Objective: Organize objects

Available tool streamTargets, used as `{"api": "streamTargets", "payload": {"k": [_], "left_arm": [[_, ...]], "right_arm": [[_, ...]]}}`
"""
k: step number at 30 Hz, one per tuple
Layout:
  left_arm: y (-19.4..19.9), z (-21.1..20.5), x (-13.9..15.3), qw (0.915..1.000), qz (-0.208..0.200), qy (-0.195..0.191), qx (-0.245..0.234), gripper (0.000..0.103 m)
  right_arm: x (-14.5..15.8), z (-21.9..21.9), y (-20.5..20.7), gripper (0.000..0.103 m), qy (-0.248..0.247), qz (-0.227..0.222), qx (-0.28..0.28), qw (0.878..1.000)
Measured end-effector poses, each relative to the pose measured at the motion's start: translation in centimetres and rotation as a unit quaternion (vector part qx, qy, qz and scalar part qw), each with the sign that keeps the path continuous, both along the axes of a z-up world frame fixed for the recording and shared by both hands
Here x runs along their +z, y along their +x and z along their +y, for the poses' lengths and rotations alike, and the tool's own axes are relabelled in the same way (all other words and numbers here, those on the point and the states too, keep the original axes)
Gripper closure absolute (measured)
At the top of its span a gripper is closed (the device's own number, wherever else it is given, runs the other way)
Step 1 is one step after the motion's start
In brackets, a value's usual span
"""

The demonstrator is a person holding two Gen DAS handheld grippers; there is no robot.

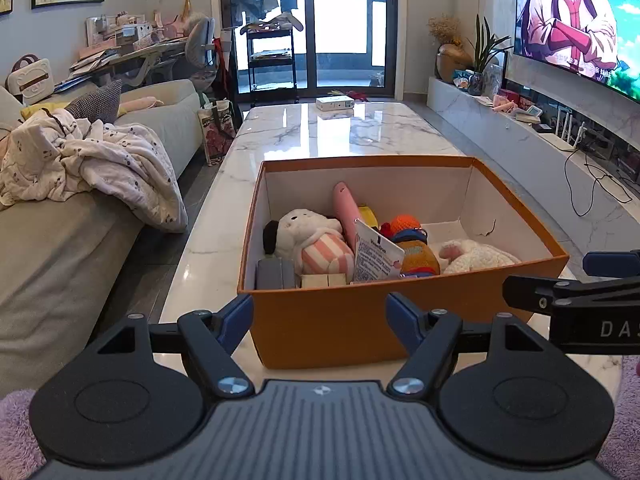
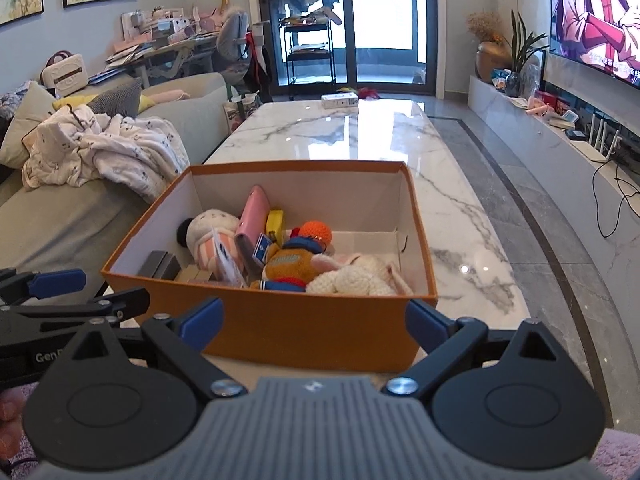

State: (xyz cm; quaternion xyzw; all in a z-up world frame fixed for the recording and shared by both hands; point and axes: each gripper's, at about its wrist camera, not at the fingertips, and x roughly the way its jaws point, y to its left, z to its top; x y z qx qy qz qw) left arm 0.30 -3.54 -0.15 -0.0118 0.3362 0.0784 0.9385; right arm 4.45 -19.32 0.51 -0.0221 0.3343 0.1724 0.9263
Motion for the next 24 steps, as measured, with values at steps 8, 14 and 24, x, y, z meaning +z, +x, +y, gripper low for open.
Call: {"api": "streamTargets", "payload": {"k": [8, 14, 24], "left_arm": [[-0.60, 0.09, 0.28, 1.0000, -0.002, -0.004, 0.003, 0.017], [-0.69, -0.09, 0.52, 1.0000, -0.007, 0.001, 0.001, 0.017], [-0.73, -0.39, 0.76, 0.9999, -0.011, 0.007, -0.009, 0.017]], "right_arm": [[0.18, 0.47, -0.56, 0.006, -0.006, 0.000, 0.008, 1.000], [0.36, 0.48, -0.79, 0.006, -0.008, -0.003, 0.007, 1.000], [0.44, 0.60, -0.95, 0.006, -0.013, -0.001, 0.010, 1.000]]}}
